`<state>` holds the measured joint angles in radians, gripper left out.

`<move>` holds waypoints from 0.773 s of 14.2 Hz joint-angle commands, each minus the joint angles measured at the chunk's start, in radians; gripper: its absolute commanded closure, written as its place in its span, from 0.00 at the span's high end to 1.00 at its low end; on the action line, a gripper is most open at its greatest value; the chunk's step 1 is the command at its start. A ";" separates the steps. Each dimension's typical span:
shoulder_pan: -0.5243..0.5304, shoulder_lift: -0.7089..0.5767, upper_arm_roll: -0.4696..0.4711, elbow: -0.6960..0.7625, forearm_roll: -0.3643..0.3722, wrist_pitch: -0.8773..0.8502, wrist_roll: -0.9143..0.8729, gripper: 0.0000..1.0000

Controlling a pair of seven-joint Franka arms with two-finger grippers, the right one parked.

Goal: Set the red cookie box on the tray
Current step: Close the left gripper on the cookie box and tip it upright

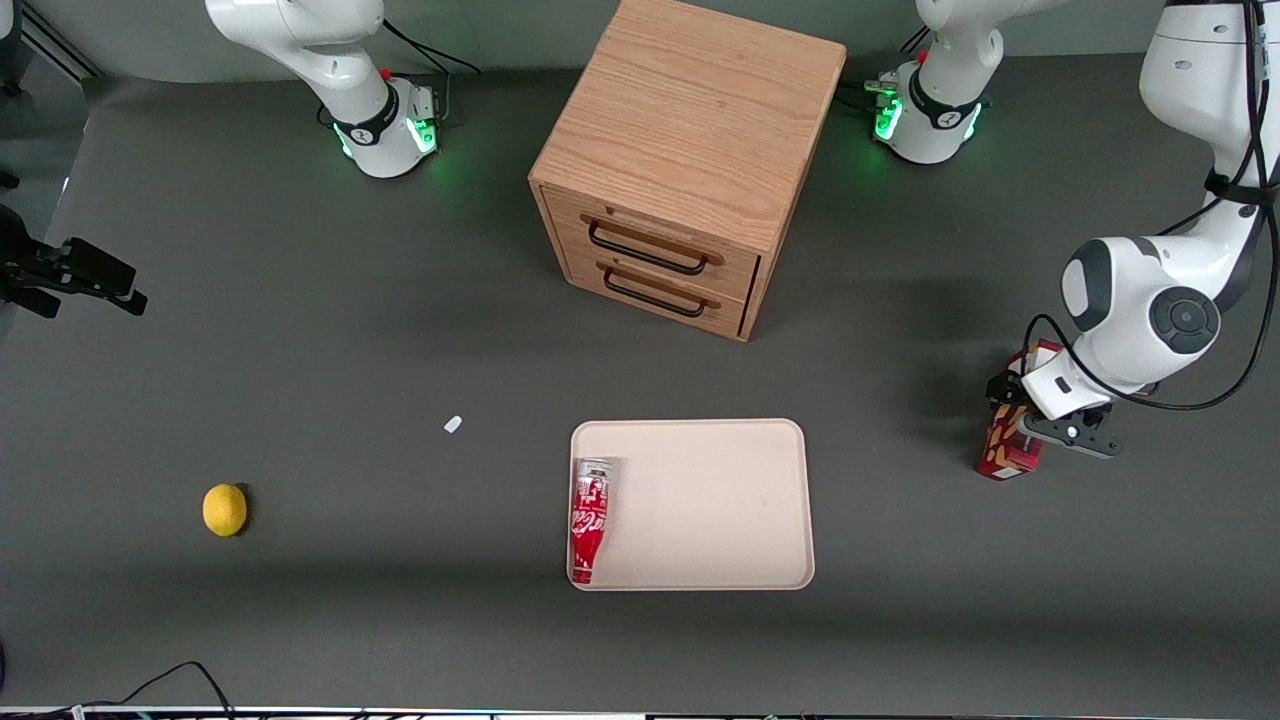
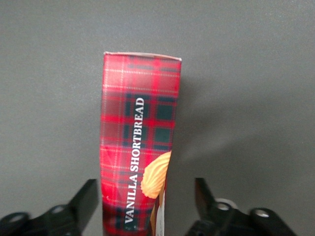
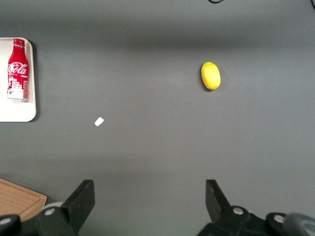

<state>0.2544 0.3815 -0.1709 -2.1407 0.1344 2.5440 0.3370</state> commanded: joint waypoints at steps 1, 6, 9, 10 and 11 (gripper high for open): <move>-0.012 -0.006 0.010 -0.010 0.010 0.004 0.010 0.30; -0.012 -0.007 0.011 -0.007 0.010 -0.005 0.008 0.00; -0.012 -0.015 0.010 0.004 0.010 -0.019 0.005 0.00; -0.012 -0.018 0.010 0.011 0.008 -0.040 0.004 0.00; -0.012 -0.024 0.008 0.022 0.008 -0.062 -0.003 0.00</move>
<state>0.2541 0.3813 -0.1711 -2.1363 0.1353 2.5330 0.3377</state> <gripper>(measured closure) 0.819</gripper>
